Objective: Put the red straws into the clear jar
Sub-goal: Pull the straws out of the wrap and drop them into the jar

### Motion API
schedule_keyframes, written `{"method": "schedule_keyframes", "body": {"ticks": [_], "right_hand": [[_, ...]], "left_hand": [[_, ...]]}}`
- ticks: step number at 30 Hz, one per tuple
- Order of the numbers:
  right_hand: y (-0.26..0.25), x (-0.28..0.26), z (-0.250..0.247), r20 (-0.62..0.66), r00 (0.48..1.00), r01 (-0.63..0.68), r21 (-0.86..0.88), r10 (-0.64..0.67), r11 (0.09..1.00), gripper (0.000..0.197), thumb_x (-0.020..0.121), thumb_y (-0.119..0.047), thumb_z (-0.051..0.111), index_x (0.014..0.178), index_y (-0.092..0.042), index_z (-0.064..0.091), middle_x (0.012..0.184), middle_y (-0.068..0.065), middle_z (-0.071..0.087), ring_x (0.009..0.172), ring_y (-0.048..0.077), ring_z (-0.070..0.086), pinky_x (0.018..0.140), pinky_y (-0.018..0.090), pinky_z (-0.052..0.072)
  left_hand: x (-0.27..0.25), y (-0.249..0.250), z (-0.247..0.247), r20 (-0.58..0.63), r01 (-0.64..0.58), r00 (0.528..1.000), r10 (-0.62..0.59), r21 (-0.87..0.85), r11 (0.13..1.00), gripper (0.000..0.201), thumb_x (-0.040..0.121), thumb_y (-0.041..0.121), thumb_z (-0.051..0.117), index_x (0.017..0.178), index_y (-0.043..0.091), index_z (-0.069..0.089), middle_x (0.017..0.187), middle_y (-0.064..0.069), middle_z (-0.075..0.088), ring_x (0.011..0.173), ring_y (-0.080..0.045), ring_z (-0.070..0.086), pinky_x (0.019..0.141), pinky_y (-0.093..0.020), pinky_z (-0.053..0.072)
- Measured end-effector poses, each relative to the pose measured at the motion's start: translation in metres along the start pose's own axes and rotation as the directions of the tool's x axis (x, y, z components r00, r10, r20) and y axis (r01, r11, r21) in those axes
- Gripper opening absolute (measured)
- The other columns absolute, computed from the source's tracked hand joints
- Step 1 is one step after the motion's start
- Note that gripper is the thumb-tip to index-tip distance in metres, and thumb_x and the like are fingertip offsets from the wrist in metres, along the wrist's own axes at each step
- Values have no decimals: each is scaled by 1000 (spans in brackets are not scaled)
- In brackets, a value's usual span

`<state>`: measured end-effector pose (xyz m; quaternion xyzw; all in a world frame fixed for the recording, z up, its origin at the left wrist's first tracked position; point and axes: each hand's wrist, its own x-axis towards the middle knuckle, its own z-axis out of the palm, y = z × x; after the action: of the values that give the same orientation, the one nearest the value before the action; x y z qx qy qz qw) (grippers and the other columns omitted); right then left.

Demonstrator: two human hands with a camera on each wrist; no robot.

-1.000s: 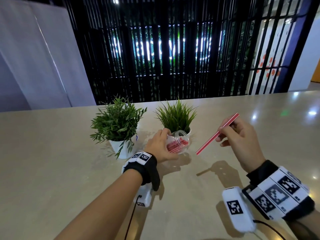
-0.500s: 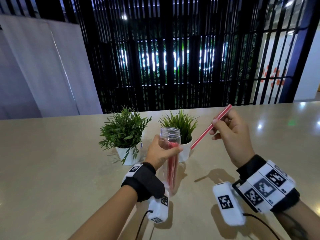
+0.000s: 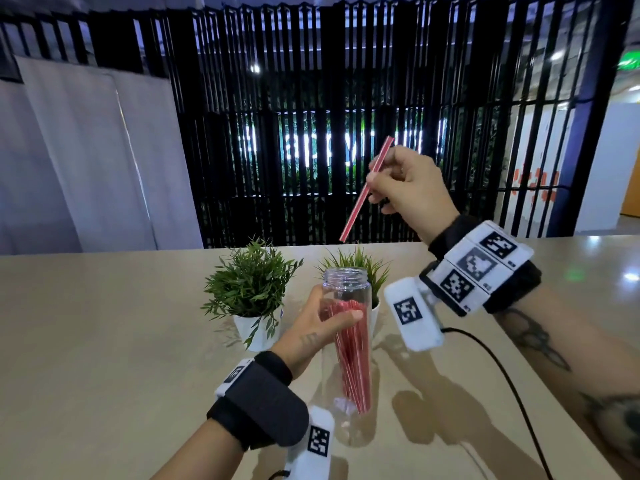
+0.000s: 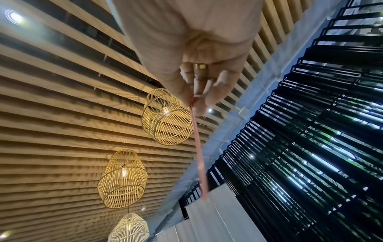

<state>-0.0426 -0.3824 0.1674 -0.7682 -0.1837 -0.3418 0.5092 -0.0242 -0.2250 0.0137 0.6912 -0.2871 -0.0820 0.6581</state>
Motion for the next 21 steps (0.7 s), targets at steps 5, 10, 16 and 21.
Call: {"method": "schedule_keyframes", "body": {"ticks": [5, 10, 16, 21], "right_hand": [[-9, -6, 3, 42, 997, 67, -120, -62, 990, 64, 85, -5, 58, 140, -18, 28, 62, -5, 62, 58, -1, 62, 84, 22, 51], [-15, -18, 8, 104, 993, 80, -170, -63, 982, 50, 84, -7, 59, 130, -16, 41, 63, -6, 62, 72, 19, 65, 94, 43, 51], [-9, -33, 25, 262, 963, 139, -314, -56, 939, 36, 84, -11, 60, 118, -20, 52, 67, -10, 58, 69, 15, 60, 78, 38, 53], [-5, -38, 25, 301, 953, 108, -298, -14, 948, 13, 84, -10, 59, 93, -16, 64, 73, -3, 63, 78, 19, 62, 84, 43, 53]], "left_hand": [[-9, 17, -1, -7, -110, 994, 110, -4, 994, 67, 51, 68, 68, 111, 50, 47, 109, 3, 64, 103, -9, 63, 89, -36, 46], [-16, 28, 1, -6, -131, 991, 131, -12, 991, 43, 50, 73, 64, 90, 69, 48, 111, 9, 64, 100, -1, 63, 80, -27, 45], [-17, 30, 2, -22, -156, 988, 156, -8, 988, 42, 67, 62, 61, 105, 53, 46, 103, 11, 66, 96, -5, 63, 81, -28, 46], [-19, 33, 0, -24, -168, 986, 167, -29, 985, 49, 68, 61, 61, 112, 47, 46, 88, 18, 68, 88, -2, 63, 73, -22, 52]]}}
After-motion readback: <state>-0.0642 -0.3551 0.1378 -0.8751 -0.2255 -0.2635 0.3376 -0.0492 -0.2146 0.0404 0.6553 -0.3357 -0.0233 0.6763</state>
